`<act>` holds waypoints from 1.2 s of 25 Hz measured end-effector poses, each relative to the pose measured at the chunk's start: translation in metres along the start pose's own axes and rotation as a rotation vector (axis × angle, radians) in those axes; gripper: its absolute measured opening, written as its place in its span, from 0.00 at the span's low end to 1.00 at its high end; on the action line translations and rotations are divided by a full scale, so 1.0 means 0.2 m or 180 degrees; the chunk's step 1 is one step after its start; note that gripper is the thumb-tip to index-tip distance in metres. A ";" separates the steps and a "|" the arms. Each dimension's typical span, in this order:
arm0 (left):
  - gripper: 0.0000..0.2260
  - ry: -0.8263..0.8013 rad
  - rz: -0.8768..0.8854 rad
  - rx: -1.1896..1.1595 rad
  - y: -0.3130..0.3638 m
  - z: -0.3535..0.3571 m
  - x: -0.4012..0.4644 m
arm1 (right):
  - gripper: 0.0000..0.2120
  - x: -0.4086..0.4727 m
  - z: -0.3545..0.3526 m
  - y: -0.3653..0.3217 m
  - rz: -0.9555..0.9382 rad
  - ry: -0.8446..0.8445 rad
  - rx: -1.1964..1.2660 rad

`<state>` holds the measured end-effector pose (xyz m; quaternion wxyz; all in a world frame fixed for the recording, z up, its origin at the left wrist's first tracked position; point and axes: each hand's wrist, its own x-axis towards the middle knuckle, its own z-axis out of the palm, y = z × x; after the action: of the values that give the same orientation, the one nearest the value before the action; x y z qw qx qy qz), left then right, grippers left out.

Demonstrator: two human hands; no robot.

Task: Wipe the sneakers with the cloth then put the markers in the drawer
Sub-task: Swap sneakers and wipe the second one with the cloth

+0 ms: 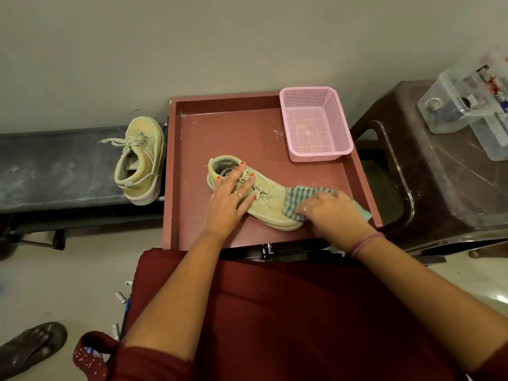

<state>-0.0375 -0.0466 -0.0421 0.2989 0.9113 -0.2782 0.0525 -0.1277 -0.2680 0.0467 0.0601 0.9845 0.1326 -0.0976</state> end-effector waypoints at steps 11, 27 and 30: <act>0.19 0.0005 -0.0008 -0.0044 -0.01 0.01 0.00 | 0.35 0.05 0.21 -0.12 0.0230 -0.0125 -0.0132; 0.19 -0.0045 0.0024 -0.0082 -0.02 0.00 0.01 | 0.27 -0.04 0.32 -0.23 -0.0385 0.0346 -0.0091; 0.19 -0.0106 -0.0025 -0.0116 -0.03 0.00 0.01 | 0.27 -0.13 0.32 -0.10 -0.0795 0.0455 -0.0324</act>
<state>-0.0337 -0.0441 -0.0452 0.3110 0.9076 -0.2805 0.0311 -0.1696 -0.2644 -0.0115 0.0877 0.9605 0.2628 -0.0271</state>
